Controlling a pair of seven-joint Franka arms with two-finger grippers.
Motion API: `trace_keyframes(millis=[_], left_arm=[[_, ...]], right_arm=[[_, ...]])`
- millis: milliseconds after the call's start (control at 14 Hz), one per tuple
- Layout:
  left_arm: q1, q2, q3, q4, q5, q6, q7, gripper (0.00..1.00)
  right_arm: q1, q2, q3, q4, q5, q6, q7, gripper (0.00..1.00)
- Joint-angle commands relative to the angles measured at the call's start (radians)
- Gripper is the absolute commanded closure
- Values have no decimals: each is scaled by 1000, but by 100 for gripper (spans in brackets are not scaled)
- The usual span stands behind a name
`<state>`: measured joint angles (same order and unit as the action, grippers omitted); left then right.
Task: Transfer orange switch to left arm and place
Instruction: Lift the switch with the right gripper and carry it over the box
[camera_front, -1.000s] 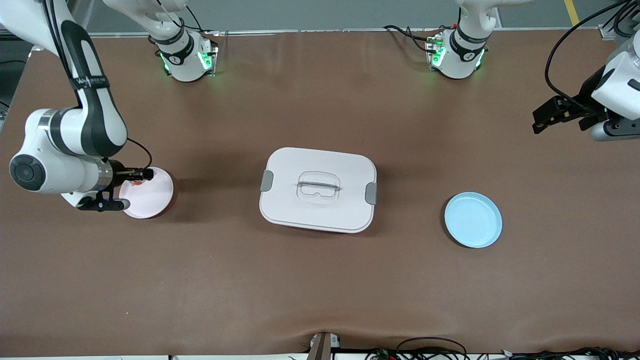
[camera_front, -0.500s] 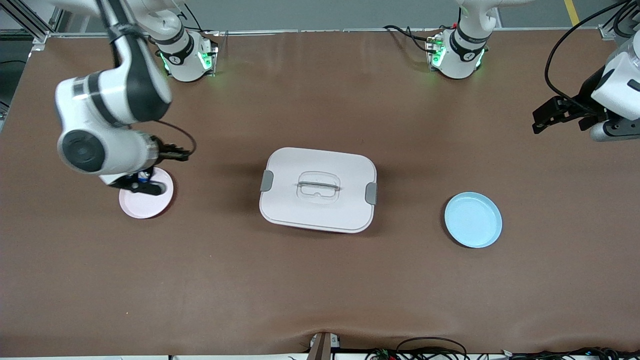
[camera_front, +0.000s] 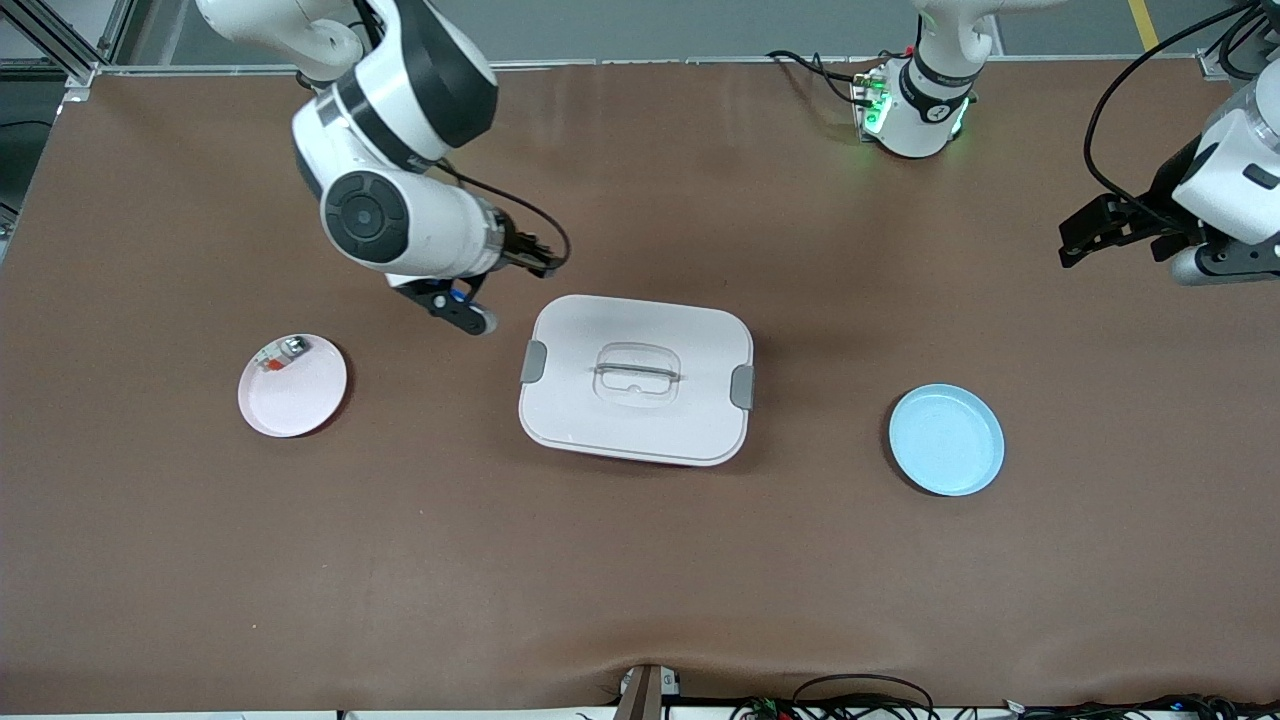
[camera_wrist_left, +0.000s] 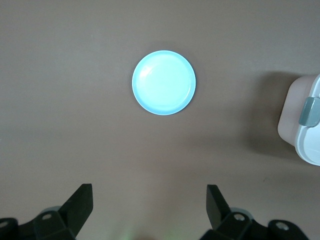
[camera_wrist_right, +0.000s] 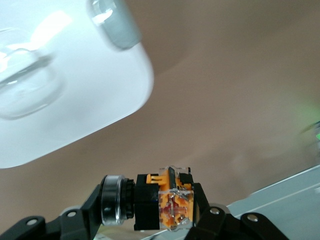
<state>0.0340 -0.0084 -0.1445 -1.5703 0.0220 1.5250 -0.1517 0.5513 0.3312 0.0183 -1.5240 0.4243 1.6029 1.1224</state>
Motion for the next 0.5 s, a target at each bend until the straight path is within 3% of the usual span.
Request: trace_keyframes(millis=[0, 214, 429], left_arm=[[3, -16, -23, -23, -33, -11, 21, 0], [6, -36, -24, -69, -123, -8, 23, 0], [1, -59, -26, -111, -181, 21, 24, 0]], right_arm=[[58, 68, -14, 85, 147, 105, 143, 82], [82, 77, -14, 90, 348, 279, 206, 83], [94, 110, -14, 134, 511, 369, 231, 84]])
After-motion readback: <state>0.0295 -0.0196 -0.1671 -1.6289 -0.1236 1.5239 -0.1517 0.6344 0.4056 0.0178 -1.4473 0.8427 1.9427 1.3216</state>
